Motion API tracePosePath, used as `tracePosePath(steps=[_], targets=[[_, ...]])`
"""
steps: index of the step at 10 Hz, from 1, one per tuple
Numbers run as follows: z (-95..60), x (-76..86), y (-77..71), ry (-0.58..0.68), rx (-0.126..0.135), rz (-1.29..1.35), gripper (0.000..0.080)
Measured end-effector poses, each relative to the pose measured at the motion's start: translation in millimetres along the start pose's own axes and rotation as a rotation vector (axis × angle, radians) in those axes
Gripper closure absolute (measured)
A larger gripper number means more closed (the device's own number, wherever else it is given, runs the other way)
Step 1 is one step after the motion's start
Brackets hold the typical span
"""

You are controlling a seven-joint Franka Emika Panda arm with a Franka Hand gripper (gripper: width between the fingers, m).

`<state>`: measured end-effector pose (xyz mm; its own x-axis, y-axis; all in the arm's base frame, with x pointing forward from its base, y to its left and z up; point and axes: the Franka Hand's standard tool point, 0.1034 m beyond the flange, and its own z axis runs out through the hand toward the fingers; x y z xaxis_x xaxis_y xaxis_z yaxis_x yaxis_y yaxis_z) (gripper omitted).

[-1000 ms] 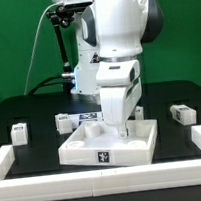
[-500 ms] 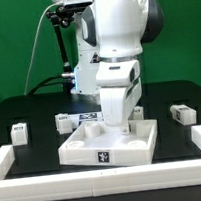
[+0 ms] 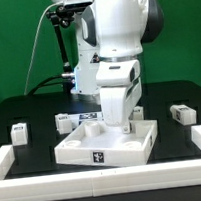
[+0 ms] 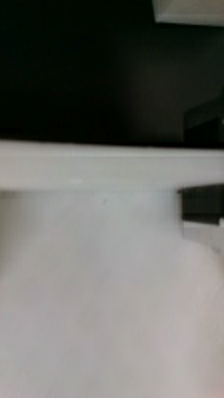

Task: Assemble one leg

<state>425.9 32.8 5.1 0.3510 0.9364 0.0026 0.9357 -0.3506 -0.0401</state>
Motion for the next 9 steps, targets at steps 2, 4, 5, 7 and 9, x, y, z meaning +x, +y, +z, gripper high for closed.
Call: tracePosePath(steps=[2, 4, 5, 7, 9], targets=[[0.0, 0.0, 0.0, 0.000, 0.000, 0.000, 0.0741], [-0.4, -0.4, 1.6, -0.001, -0.003, -0.052, 0.0741], [-0.3, -0.6, 3.0, 0.000, -0.005, -0.101, 0.0741], [-0.2, 1.2, 5.7, 0.002, -0.015, -0.196, 0.0741], [0.0, 3.5, 7.3, 0.003, -0.025, -0.224, 0.0741]])
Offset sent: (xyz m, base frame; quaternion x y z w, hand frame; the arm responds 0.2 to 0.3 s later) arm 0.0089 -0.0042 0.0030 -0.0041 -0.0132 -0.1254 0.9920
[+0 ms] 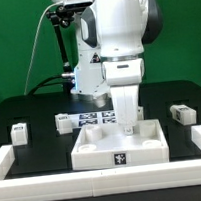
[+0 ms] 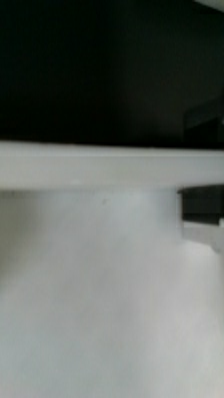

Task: Assemble one leg

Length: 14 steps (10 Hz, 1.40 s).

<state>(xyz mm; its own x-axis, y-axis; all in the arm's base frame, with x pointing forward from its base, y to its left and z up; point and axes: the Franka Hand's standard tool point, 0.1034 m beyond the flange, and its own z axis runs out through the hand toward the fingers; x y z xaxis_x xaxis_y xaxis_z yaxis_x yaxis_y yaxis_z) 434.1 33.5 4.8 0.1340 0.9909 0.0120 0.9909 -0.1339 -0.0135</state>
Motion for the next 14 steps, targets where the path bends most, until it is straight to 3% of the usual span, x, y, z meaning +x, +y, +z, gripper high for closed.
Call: tracePosePath(steps=[4, 6, 10, 14], targets=[[-0.1, 0.8, 5.0, -0.005, 0.002, -0.077, 0.0741], [-0.4, 13.2, 20.2, -0.012, -0.008, -0.175, 0.0741], [-0.6, 43.0, 34.2, -0.008, -0.027, -0.218, 0.0741], [-0.8, 53.1, 46.5, -0.012, -0.015, -0.164, 0.0741]])
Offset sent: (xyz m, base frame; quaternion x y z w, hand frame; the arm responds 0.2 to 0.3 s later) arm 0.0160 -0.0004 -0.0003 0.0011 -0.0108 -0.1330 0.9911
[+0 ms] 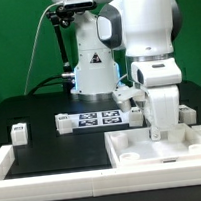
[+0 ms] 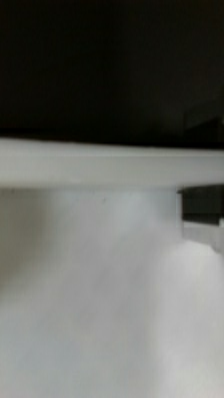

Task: Assemble one leg

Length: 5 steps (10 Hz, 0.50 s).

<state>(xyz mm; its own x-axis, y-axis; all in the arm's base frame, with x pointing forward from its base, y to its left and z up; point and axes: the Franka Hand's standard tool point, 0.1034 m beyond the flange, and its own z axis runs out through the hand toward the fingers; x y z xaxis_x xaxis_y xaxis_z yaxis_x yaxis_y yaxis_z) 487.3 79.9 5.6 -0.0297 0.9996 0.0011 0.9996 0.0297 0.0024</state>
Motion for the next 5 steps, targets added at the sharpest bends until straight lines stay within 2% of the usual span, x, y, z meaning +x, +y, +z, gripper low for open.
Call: tracePosePath(steps=[5], targets=[[0.1, 5.0, 1.5, -0.004, 0.013, 0.085, 0.0741]])
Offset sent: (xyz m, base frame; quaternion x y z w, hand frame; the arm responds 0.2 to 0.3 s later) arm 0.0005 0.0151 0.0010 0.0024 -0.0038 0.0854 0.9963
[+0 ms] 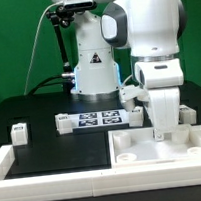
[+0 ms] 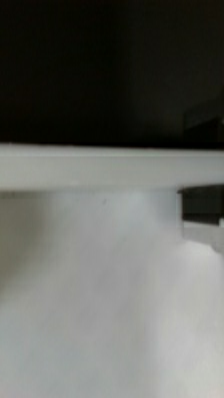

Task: Assemble one leg

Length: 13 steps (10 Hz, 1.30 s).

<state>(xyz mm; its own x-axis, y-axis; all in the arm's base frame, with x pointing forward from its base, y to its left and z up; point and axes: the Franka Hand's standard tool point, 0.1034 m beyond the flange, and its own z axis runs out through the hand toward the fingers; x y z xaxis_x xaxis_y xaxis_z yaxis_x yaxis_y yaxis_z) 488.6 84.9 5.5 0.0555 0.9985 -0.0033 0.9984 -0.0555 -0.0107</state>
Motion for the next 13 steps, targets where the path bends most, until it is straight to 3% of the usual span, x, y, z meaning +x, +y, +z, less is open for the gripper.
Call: tracePosePath(steps=[1, 2, 3, 4, 5, 6, 7, 11, 13], targets=[[0.2, -0.1, -0.1, 0.000, 0.000, 0.000, 0.0741], [0.4, -0.3, -0.2, 0.000, 0.001, 0.001, 0.0666], [0.4, -0.3, -0.2, 0.000, 0.001, 0.001, 0.0518], [0.4, -0.4, -0.2, 0.000, 0.001, 0.001, 0.0518], [0.4, -0.4, -0.2, 0.000, 0.001, 0.001, 0.0341], [0.4, -0.5, -0.2, 0.000, 0.001, 0.001, 0.0341], [0.5, -0.6, -0.2, 0.000, 0.001, 0.001, 0.0190], [-1.1, -0.4, -0.5, -0.001, 0.000, 0.003, 0.0151], [-23.1, 2.1, -8.7, -0.011, -0.015, 0.022, 0.0151]])
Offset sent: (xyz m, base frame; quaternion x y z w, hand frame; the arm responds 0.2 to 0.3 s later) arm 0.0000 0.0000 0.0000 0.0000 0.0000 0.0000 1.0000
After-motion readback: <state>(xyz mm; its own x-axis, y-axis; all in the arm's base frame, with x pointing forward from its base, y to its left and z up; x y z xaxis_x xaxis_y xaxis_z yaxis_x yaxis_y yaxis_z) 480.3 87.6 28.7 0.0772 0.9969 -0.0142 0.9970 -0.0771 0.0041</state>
